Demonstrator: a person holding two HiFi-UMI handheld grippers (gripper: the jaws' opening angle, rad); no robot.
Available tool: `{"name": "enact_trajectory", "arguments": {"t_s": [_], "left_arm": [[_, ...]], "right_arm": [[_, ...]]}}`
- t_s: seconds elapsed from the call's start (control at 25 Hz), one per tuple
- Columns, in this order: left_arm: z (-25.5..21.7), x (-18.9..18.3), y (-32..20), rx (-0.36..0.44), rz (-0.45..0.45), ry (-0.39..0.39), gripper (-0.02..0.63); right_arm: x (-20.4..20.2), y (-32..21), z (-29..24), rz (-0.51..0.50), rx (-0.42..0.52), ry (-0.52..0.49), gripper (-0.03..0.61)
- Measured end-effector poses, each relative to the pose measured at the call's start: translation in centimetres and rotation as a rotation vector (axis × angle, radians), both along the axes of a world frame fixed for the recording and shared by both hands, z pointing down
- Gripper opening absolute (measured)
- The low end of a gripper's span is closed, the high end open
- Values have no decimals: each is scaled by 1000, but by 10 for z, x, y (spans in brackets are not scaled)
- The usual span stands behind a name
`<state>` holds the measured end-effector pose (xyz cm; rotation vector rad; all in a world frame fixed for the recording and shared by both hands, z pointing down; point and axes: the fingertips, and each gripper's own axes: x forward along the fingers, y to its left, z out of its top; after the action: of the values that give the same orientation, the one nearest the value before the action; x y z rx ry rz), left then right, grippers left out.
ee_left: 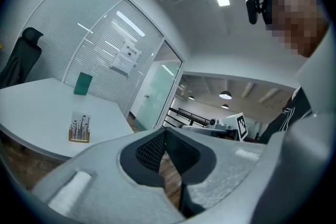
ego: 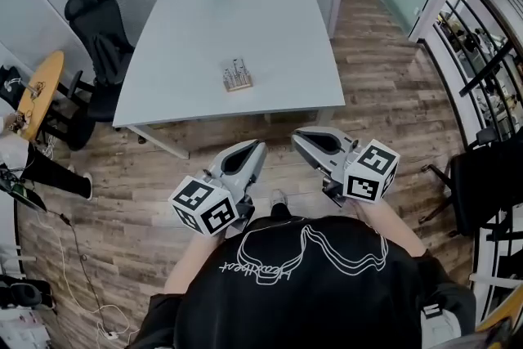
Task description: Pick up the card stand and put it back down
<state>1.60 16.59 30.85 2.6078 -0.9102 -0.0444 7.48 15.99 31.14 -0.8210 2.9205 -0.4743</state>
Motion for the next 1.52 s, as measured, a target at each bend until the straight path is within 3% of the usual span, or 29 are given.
{"name": "enact_trajectory", "arguments": {"t_s": [0.52,1.08,1.4,1.52], "left_arm": [[21,-33,-137,-56,-15,0,12],[86,-98,-246,-147,-103,-17,14],[129,-115,-267,-160,-135,-135,20],[145,-112,-269,-177,-132,-156,76]], "right_arm": [[-24,-130,18,32,-50,28,9],[-40,-226,84,58,-181,103,29],[-52,-248,127,73,-238,190,70],[-56,-252,142,50,-226,244,84]]}}
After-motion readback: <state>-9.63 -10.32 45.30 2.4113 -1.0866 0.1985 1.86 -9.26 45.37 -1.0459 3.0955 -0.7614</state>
